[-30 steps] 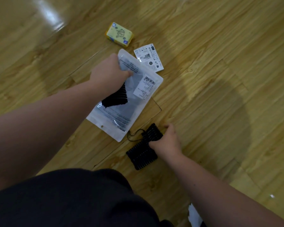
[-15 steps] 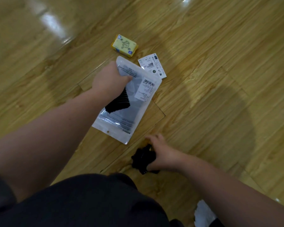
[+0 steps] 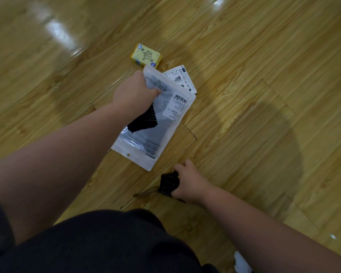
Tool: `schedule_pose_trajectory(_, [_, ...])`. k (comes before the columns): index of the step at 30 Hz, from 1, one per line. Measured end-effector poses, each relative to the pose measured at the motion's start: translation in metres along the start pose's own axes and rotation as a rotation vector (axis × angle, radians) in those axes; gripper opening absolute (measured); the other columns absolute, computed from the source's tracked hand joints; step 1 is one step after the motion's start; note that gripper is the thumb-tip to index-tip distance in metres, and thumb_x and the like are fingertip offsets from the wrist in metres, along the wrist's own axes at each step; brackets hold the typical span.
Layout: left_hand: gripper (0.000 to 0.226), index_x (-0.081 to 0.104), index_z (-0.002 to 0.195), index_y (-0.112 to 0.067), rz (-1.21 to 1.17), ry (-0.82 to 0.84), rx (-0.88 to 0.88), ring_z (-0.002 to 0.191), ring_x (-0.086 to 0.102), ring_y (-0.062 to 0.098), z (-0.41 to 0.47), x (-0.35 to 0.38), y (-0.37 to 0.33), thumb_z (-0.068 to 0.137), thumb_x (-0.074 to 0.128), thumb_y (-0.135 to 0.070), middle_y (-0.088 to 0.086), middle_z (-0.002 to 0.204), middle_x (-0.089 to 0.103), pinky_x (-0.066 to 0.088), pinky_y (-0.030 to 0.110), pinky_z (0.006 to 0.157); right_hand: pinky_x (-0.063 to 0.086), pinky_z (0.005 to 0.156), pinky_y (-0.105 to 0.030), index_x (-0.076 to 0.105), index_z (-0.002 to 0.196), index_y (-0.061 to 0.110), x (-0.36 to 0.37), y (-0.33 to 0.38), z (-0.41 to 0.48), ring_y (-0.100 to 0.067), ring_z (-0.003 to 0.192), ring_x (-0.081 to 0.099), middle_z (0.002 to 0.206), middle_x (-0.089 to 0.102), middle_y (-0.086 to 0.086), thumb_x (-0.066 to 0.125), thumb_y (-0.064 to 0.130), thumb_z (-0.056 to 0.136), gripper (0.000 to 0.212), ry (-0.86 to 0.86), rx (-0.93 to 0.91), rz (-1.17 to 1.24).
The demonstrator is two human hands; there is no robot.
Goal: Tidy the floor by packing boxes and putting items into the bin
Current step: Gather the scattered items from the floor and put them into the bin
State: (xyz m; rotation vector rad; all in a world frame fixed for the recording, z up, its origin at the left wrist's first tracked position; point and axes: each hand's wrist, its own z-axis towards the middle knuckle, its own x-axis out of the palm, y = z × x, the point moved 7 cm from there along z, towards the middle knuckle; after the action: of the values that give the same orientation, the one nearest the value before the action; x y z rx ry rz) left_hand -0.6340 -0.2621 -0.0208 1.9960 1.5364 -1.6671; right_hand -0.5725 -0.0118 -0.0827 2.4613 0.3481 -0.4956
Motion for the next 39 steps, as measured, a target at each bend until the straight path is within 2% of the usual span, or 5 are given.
schedule_pose_trajectory(13, [0.024,0.057,0.094,-0.026,-0.198,-0.147,-0.182,0.080,0.057,0.021,0.038,-0.034,0.061,0.077,0.062,-0.042,-0.009,0.081,0.058,0.038,0.032,0.064,0.053,0.057,-0.037,0.067,0.100,0.010,-0.096,-0.024,0.042,-0.032,0.084,0.066,0.077,0.075,-0.011,0.073,0.021,0.081,0.022,-0.255,0.426,1.800])
schedule_pose_trajectory(20, [0.056,0.051,0.122,-0.021,-0.472,0.015,-0.243,0.087,0.062,0.015,0.078,-0.021,0.063,0.073,0.072,-0.038,-0.007,0.096,0.061,0.045,0.030,0.063,0.056,0.067,-0.034,0.068,0.106,0.007,-0.161,0.033,0.095,-0.024,0.085,0.070,0.094,0.074,-0.010,0.072,0.018,0.084,0.025,-0.357,0.157,1.747])
schedule_pose_trajectory(28, [0.126,-0.028,0.147,-0.037,0.200,0.345,0.037,0.069,0.063,0.022,0.129,0.011,0.006,0.078,0.078,-0.033,0.010,0.100,0.069,0.046,0.030,0.054,0.054,0.087,-0.042,0.060,0.117,0.007,-0.180,0.029,0.130,-0.027,0.098,0.066,0.114,0.067,-0.015,0.084,0.018,0.072,0.052,-0.477,0.227,1.266])
schedule_pose_trajectory(32, [0.120,-0.006,0.154,-0.033,0.305,0.436,0.009,0.111,0.056,0.034,0.148,0.021,-0.008,0.074,0.082,-0.029,0.016,0.149,0.039,0.048,0.038,0.079,0.049,0.083,-0.037,0.042,0.136,0.009,-0.183,0.027,0.126,-0.029,0.111,0.053,0.135,0.041,-0.010,0.087,0.032,0.065,0.087,-0.578,0.411,0.899])
schedule_pose_trajectory(39, [0.086,0.036,0.134,-0.016,0.457,0.348,0.003,0.101,0.057,0.033,0.147,0.015,-0.008,0.067,0.084,-0.040,0.011,0.116,0.056,0.053,0.046,0.078,0.049,0.082,-0.039,0.029,0.138,0.008,-0.188,0.033,0.132,-0.030,0.111,0.049,0.136,0.035,-0.011,0.086,0.023,0.067,0.092,-0.541,0.450,0.913])
